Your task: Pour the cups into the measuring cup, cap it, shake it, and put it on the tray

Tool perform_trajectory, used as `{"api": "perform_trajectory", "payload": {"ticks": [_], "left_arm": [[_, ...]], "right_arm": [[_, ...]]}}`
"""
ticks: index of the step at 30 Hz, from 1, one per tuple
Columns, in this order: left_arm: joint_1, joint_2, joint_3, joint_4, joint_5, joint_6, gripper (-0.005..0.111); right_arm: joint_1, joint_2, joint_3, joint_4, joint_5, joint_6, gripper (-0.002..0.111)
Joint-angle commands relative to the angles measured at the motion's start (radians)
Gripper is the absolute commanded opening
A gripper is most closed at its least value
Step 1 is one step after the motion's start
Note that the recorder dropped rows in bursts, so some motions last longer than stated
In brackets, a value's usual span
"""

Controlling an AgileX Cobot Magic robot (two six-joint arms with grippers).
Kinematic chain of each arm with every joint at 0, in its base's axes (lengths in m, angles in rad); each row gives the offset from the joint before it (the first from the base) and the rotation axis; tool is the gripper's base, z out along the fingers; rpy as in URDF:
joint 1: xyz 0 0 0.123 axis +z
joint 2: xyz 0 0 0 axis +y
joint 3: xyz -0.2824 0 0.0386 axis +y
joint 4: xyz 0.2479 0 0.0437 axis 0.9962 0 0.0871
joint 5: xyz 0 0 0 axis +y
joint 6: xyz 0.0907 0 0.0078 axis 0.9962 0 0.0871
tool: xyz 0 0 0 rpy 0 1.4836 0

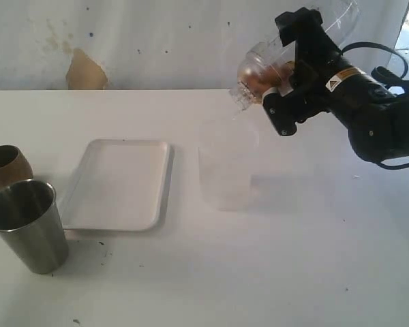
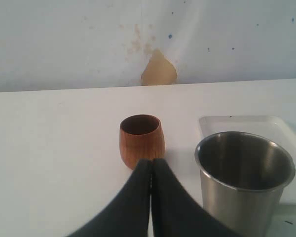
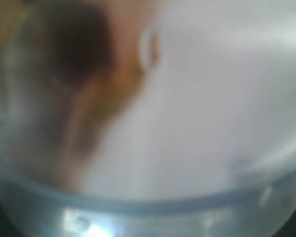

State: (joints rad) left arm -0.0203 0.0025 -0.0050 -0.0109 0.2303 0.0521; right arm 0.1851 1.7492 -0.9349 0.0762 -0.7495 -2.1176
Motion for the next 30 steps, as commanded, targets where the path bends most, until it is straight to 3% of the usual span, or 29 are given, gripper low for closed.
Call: {"api": "perform_trajectory", "payload": {"ticks": [1,30], "left_arm": [[-0.002,-0.003,0.005,0.004,0.002,-0.002,0.001],[-0.002,-0.003,0.005,0.004,0.002,-0.002,0.001]], "right_arm": [[-0.006,-0.014,-0.011,-0.026,-0.053,-0.012,0.000],[-0.006,-0.014,-0.011,-0.069,-0.046,-0.016,0.000]]}}
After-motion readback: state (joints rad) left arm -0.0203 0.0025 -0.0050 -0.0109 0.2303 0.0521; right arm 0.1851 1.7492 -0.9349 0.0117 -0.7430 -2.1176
